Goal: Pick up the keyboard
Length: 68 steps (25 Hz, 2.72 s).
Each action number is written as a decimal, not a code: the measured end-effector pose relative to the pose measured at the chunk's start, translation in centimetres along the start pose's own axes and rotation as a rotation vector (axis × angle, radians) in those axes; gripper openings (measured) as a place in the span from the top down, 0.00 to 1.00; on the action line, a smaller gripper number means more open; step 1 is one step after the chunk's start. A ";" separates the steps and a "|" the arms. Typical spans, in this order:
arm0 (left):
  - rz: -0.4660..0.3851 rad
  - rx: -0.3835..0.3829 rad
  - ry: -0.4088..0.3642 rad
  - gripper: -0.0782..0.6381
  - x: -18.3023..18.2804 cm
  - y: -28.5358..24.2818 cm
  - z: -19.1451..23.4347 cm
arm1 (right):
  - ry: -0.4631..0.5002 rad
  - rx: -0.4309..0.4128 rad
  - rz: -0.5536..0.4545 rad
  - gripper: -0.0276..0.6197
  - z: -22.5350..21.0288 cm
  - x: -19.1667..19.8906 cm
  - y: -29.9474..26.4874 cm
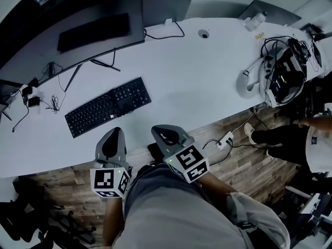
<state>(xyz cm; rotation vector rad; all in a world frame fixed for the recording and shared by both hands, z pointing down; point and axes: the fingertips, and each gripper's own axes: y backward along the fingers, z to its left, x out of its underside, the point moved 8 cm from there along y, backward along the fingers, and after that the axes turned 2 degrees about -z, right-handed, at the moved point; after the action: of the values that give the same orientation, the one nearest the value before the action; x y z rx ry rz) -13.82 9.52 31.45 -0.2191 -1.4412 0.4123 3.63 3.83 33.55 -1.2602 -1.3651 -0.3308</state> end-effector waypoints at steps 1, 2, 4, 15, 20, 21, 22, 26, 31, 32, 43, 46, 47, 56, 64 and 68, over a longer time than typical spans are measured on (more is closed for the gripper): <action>0.006 0.004 -0.010 0.89 -0.2 -0.6 0.2 | -0.005 0.001 -0.004 0.95 -0.4 -0.2 -0.2; 0.011 0.007 -0.018 0.89 -0.4 -1.2 0.4 | -0.008 0.000 -0.007 0.95 -0.9 -0.4 -0.5; 0.018 0.009 -0.030 0.89 -0.6 -2.4 0.8 | -0.009 -0.002 -0.009 0.95 -1.8 -0.7 -1.0; 0.077 0.005 -0.097 0.89 -0.3 -5.7 1.9 | -0.016 -0.037 0.002 0.95 -4.4 -0.8 -2.0; 0.100 0.001 -0.125 0.89 -0.2 -7.0 3.3 | -0.013 -0.055 0.002 0.95 -4.8 -0.9 -2.7; 0.108 0.002 -0.131 0.89 -0.2 -7.2 3.8 | -0.014 -0.055 0.001 0.95 -4.9 -1.0 -2.8; 0.116 0.004 -0.136 0.89 -0.1 -7.5 4.2 | -0.016 -0.053 0.000 0.95 -5.0 -1.0 -3.0; 0.162 0.030 -0.156 0.89 0.3 -8.6 6.3 | -0.026 -0.038 -0.001 0.95 -5.6 -1.4 -3.7; 0.229 0.066 -0.194 0.89 1.1 -10.3 9.1 | -0.049 -0.019 0.006 0.95 -6.1 -1.5 -4.7; 0.244 0.074 -0.203 0.89 1.3 -10.7 9.6 | -0.053 -0.017 0.009 0.95 -6.2 -1.5 -4.9; 0.381 0.195 -0.270 0.89 2.9 -15.3 14.7 | -0.066 -0.007 0.065 0.95 -6.7 -1.9 -8.0; 0.433 0.234 -0.285 0.89 3.8 -16.5 15.6 | -0.074 -0.005 0.087 0.95 -6.6 -2.1 -8.9; 0.452 0.248 -0.296 0.89 4.1 -17.0 16.0 | -0.075 -0.004 0.092 0.95 -6.7 -2.2 -9.2; 0.649 0.434 -0.359 0.89 6.8 -20.9 18.7 | -0.086 0.011 0.141 0.95 -8.2 -2.5 -11.7; 0.756 0.652 -0.255 0.89 6.9 -23.1 19.7 | -0.117 0.028 0.194 0.95 -10.1 -1.8 -13.5; 0.784 0.733 -0.220 0.89 6.9 -23.7 19.8 | -0.143 0.046 0.227 0.95 -11.5 -1.0 -14.7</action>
<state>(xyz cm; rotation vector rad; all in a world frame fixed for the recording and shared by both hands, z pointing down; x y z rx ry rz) -29.52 -11.27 49.45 -0.1337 -1.2769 1.6049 -2.27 -11.37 42.67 -1.4060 -1.3250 -0.0519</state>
